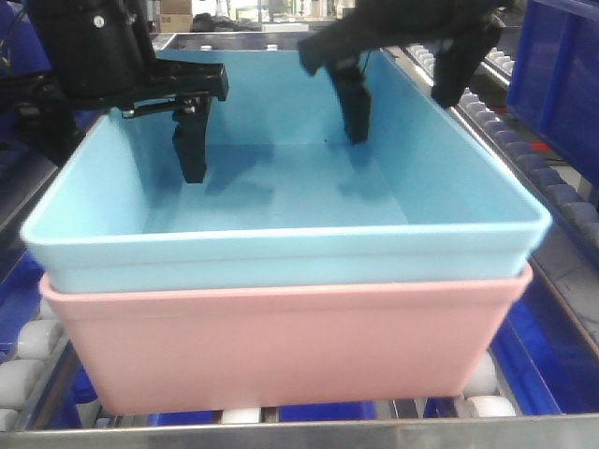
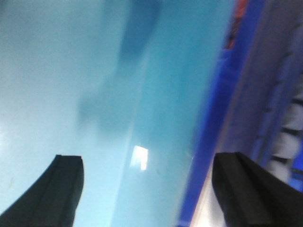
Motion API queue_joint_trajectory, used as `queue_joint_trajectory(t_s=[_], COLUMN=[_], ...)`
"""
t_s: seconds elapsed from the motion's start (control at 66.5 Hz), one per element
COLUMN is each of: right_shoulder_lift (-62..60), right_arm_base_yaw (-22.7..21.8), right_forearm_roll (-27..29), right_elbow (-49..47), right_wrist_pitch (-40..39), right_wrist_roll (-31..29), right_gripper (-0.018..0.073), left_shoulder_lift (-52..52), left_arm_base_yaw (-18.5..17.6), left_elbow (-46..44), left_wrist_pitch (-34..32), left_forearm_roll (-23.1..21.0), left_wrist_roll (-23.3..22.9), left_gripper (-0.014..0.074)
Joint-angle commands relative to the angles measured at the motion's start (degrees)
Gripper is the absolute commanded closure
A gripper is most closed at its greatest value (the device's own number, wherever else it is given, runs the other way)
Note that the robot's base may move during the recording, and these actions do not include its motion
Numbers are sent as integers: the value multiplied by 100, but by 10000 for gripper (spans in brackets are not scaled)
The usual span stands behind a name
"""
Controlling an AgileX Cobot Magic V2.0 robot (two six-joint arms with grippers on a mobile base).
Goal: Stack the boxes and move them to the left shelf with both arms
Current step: 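Lower the stacked bins onto the roller shelf and open both grippers, then lift both grippers up and away from the light-blue bin's rims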
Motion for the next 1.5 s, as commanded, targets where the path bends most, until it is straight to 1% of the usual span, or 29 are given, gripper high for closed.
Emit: queue_joint_trajectory(t_s=[0.0, 0.15, 0.225, 0.301, 0.361, 0.391, 0.406, 0.466, 0.496, 0.511, 0.541, 0.586, 0.646, 0.842, 0.932, 1.082, 1.217, 1.383, 1.488], right_shoulder_lift=[-550, -851, -996, -1137, -1245, -1324, -1365, -1521, -1626, -1671, -1784, -1924, -2162, -3198, -3762, -4848, -5838, -7046, -7781], right_arm_base_yaw=[-9, -9, -4, 6, 6, 6, 6, 6, 6, 6, 6, 6, 6, 6, 6, 6, 6, 6, 6], right_forearm_roll=[-329, -329, -329, -318, -318, -318, -318, -318, -326, -326, -326, -326, -326, -326, -326, -326, -322, -322, -322], right_elbow=[-213, -213, -213, -213, -186, -129, -100, 68, 215, 285, 475, 726, 1145, 2588, 3137, 3968, 4614, 5384, 5941], right_wrist_pitch=[-3, 69, 129, 228, 272, 252, 234, 119, 7, -80, -204, -411, -768, -1790, -2147, -2649, -2957, -3012, -3073], right_wrist_roll=[-55, -55, -55, -55, -55, -55, -55, -55, -55, -55, -55, -55, -49, -49, -49, -49, -49, -49, -49], right_gripper=[-31, -29, 17, 125, 256, 317, 361, 468, 524, 521, 501, 505, 506, 506, 506, 506, 506, 506, 506], left_shoulder_lift=[-490, -927, -1164, -1396, -1582, -1667, -1731, -1879, -1950, -1980, -2032, -2097, -2187, -2551, -2747, -3138, -3530, -3989, -4238], left_arm_base_yaw=[-30, -40, -61, -132, -192, -234, -252, -364, -434, -464, -517, -592, -692, -1111, -1399, -2026, -2536, -3105, -3353], left_elbow=[-234, -234, -234, -224, -214, -212, -203, -127, -60, -28, 44, 192, 397, 988, 1235, 1628, 1947, 2309, 2511], left_wrist_pitch=[-10, 17, 60, 83, 83, 83, 83, 51, 31, 18, -30, -118, -277, -833, -964, -1191, -1468, -1615, -1629], left_forearm_roll=[76, 143, 143, 143, 143, 143, 143, 192, 265, 293, 364, 405, 407, 432, 626, 1041, 1242, 1692, 1846], left_wrist_roll=[1, 1, 1, 1, 1, 1, 1, 1, 1, 1, 1, -9, -21, -21, -21, -21, -21, -21, -21], left_gripper=[92, 97, 114, 168, 226, 277, 299, 394, 458, 498, 553, 624, 594, 605, 605, 605, 605, 605, 606])
